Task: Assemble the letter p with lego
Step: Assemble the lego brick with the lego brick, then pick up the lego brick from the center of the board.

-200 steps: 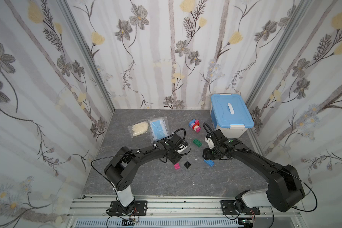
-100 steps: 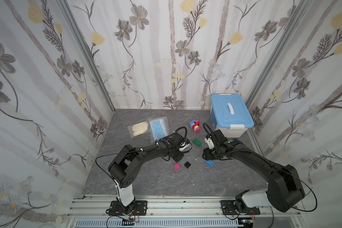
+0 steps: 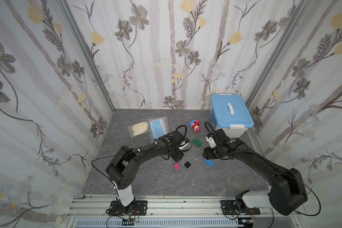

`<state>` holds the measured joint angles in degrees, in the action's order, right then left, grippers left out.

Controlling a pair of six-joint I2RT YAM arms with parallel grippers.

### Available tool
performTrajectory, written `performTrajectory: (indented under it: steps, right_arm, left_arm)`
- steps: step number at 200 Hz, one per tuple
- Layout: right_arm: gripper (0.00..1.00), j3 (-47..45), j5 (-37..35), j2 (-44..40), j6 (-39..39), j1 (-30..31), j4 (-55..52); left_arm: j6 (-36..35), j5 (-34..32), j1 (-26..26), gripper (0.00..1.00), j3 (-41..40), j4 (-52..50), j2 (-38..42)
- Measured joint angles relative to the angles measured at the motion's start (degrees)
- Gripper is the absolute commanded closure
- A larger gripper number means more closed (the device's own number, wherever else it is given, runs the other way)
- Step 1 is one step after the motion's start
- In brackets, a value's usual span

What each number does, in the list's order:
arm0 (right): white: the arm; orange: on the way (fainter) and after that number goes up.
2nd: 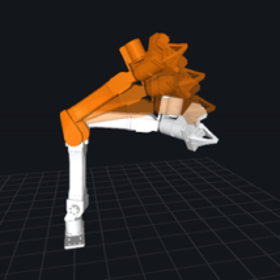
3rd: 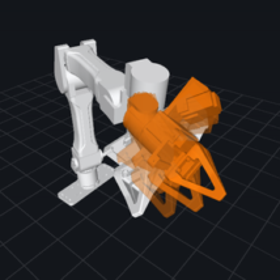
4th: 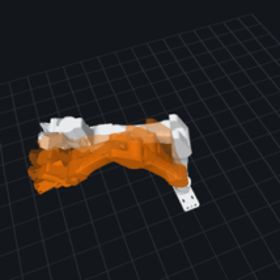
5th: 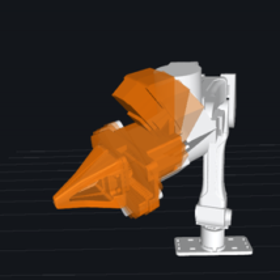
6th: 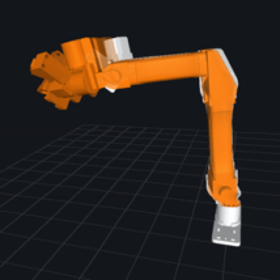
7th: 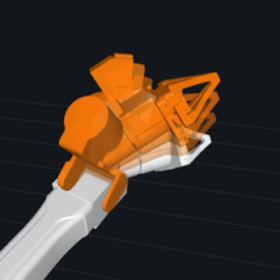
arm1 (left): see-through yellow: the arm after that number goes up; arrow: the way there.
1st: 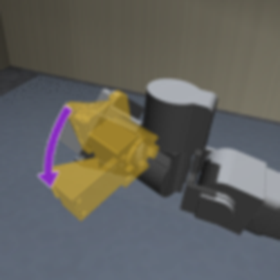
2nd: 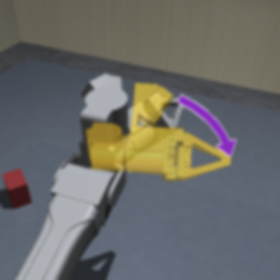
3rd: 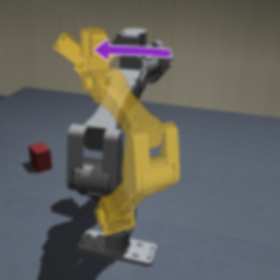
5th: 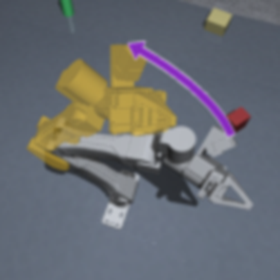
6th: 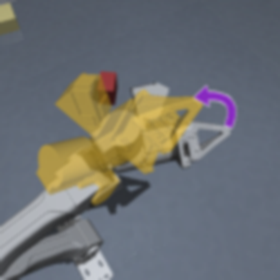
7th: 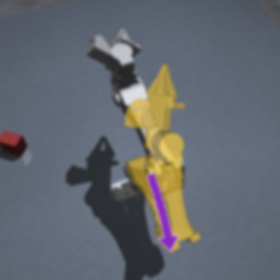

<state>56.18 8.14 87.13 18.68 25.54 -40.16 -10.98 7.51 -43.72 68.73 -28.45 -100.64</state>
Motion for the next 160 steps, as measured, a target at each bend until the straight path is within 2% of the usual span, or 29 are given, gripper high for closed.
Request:
performTrajectory:
  steps: [29, 55, 79, 115, 160]
  right_arm:
    - [0.41, 4.9, -3.6, 2.2, -1.9, 0.0, -2.6]
    - [0.41, 11.3, -7.6, 8.1, -4.2, 0.0, -4.5]
    - [0.41, 17.8, -9.1, 15.3, -7.5, 0.5, -6.2]
    - [0.4, 28.8, -9.7, 26.2, -11.9, 1.9, -8.1]
    - [0.4, 39.5, -11.3, 37.2, -14.3, 2.3, -12.7]
  left_arm:
    - [-0.7, -0.1, 0.0, 0.37, 2.8, -0.3, 2.1]
    - [-0.6, -0.2, 0.0, 0.36, 2.6, 0.8, 5.5]
    - [1.6, -0.2, 0.2, 0.34, -1.5, 4.7, 10.6]
    - [8.4, -0.9, 0.9, 0.28, -10.6, 11.8, 19.1]
    - [15.9, -2.9, 1.9, 0.23, -18.3, 16.2, 28.4]
